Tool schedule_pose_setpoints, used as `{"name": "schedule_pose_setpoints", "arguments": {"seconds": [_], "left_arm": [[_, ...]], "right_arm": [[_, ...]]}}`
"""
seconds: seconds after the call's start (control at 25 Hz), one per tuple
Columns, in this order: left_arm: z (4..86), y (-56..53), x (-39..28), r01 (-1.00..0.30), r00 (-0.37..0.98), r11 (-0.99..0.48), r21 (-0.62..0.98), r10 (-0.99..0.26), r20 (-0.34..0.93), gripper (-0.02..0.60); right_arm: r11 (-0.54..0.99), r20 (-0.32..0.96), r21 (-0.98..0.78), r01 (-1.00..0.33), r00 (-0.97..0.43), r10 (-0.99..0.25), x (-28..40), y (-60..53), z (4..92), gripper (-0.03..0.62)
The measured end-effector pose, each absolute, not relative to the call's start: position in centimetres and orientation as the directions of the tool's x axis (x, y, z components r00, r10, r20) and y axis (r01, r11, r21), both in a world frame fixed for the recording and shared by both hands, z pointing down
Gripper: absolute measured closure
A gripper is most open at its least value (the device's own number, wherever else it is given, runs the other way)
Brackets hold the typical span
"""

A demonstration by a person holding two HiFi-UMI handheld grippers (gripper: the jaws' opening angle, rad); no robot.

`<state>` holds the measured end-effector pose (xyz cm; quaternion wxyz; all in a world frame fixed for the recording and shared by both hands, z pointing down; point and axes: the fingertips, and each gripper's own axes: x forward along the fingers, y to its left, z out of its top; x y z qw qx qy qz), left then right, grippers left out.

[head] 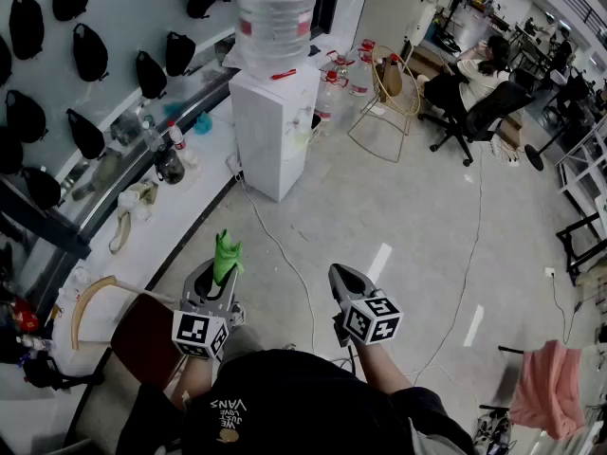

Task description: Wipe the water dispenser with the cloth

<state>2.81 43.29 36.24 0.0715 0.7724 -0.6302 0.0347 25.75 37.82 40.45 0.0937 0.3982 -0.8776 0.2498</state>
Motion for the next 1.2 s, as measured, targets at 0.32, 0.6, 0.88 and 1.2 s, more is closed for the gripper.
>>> {"name": "schedule_pose_setpoints", "arguments": {"seconds": [0.32,0.6,0.88,1.2], "left_arm": [[37.3,38.1,-0.9,-0.964,0.264,-0.257,0.061,-0.948,0.176,0.445],[36.9,31.0,-7.0,-0.932,0.360,-0.362,0.022,-0.914,0.188,0.445],[37.3,25.1,-12.3,-0.891,0.444,-0.453,0.005,-0.871,0.208,0.445],[40.2,19.8,-11.1,-0.868,0.491,-0.494,0.056,-0.836,0.243,0.445]], "right_arm": [[0.507,0.341,-0.325,-0.798,-0.599,-0.724,22.5,33.2,40.0,0.589],[0.404,0.324,-0.322,-0.856,-0.501,-0.803,17.2,27.2,39.3,0.589],[0.286,0.332,-0.341,-0.895,-0.400,-0.854,14.5,23.1,39.7,0.589],[0.245,0.400,-0.322,-0.914,-0.366,-0.840,15.4,18.5,42.1,0.589]]}}
